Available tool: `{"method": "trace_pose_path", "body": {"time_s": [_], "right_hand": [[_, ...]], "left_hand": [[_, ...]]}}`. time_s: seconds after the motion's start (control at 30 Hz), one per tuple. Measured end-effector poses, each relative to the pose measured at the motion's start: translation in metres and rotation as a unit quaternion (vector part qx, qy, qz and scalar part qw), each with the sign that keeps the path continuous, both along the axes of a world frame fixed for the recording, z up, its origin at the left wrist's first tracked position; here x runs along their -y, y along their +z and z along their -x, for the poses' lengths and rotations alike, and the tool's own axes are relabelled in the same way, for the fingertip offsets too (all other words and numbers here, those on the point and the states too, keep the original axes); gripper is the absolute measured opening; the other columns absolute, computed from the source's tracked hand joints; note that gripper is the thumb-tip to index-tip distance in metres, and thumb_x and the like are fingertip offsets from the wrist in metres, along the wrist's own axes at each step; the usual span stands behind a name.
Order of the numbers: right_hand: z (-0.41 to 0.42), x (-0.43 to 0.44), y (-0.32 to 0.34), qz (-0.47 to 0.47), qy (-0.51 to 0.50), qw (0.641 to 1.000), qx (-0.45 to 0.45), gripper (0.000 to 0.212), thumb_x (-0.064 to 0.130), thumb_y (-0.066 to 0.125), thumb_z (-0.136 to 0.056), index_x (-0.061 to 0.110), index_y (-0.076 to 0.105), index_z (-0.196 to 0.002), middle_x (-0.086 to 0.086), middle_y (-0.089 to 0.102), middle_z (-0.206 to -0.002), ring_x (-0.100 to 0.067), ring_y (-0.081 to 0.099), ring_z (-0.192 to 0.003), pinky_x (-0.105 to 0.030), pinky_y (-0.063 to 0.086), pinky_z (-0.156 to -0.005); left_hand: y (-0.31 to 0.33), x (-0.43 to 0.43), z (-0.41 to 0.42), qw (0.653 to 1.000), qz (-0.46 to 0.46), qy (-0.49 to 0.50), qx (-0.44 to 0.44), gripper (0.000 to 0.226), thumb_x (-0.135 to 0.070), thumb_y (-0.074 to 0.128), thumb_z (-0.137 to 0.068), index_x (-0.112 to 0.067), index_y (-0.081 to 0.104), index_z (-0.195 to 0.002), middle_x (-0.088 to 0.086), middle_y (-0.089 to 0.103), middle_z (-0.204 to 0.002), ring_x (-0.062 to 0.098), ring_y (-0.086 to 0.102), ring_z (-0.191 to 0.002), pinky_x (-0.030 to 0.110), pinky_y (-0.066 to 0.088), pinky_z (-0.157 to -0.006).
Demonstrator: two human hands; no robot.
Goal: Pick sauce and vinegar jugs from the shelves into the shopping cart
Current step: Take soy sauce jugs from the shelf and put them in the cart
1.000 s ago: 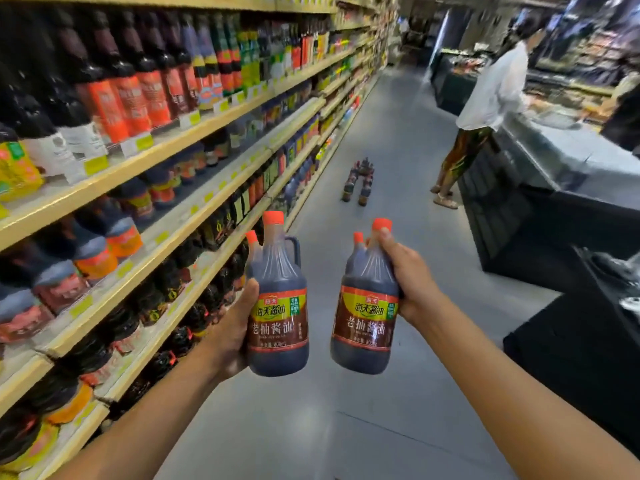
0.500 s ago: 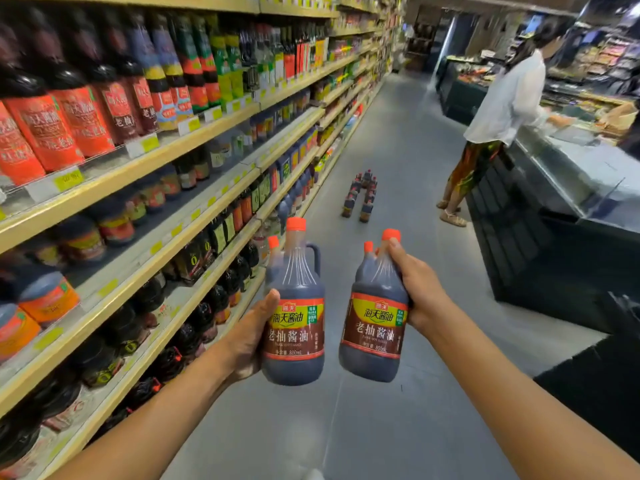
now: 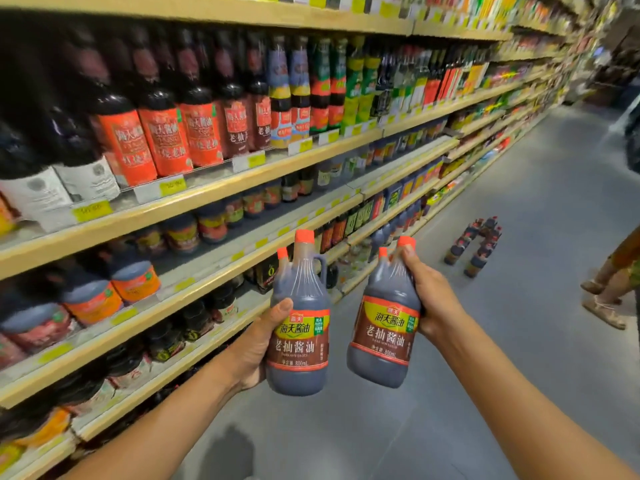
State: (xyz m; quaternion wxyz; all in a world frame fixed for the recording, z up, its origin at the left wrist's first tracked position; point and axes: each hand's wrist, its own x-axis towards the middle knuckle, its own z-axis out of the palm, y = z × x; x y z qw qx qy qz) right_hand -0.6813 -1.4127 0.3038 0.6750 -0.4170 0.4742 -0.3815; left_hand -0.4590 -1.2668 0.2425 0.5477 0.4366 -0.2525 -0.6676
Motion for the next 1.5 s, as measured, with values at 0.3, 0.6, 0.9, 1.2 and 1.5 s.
{"method": "trace_pose_path", "body": {"time_s": [0.3,0.6,0.9,1.2,1.5], "right_hand": [[-0.104,0.077,-0.025,-0.029,0.114,0.993,0.014,0.061,0.049,0.075,-0.082,0.002,0.064,-0.119,-0.023,0.071,-0.101,-0.038,0.070,-0.081,-0.062,0.053,-0.092],[-0.186,0.140,-0.043,-0.066,0.224,0.972,0.005,0.063,0.054,0.076,-0.081,0.002,0.069,-0.116,-0.023,0.073,-0.109,-0.039,0.072,-0.090,-0.058,0.055,-0.093],[-0.251,0.190,-0.064,-0.050,0.331,0.942,-0.027,0.064,0.052,0.073,-0.086,-0.002,0.066,-0.120,-0.024,0.074,-0.107,-0.038,0.072,-0.093,-0.051,0.059,-0.085],[-0.296,0.192,-0.093,0.023,0.402,0.915,-0.002,0.040,0.037,0.064,-0.098,-0.001,0.069,-0.109,-0.016,0.075,-0.094,-0.030,0.069,-0.085,-0.038,0.058,-0.070],[-0.325,0.172,-0.105,0.398,0.441,0.803,0.047,0.015,0.021,0.059,-0.101,0.008,0.064,-0.096,0.004,0.068,-0.084,-0.006,0.064,-0.078,-0.021,0.050,-0.068]], "left_hand": [[-0.007,0.033,-0.064,0.994,-0.001,0.106,0.030,0.116,-0.067,0.094,-0.037,-0.004,0.061,-0.128,0.027,0.071,-0.114,0.037,0.074,-0.095,0.043,0.061,-0.077],[-0.024,0.050,-0.091,0.972,-0.045,0.232,0.015,0.115,-0.068,0.092,-0.040,-0.005,0.061,-0.130,0.027,0.070,-0.118,0.041,0.071,-0.103,0.054,0.057,-0.092],[-0.040,0.063,-0.075,0.916,-0.078,0.390,-0.043,0.099,-0.065,0.090,-0.047,-0.011,0.065,-0.126,0.021,0.072,-0.118,0.035,0.073,-0.102,0.045,0.060,-0.081],[-0.059,0.069,-0.084,0.867,-0.083,0.487,-0.065,0.062,-0.050,0.062,-0.076,-0.009,0.066,-0.122,0.021,0.074,-0.112,0.034,0.074,-0.094,0.044,0.058,-0.082],[-0.098,0.058,-0.110,0.858,-0.070,0.506,-0.052,0.062,-0.053,0.058,-0.080,-0.009,0.065,-0.123,0.022,0.073,-0.113,0.034,0.073,-0.096,0.046,0.056,-0.086]]}}
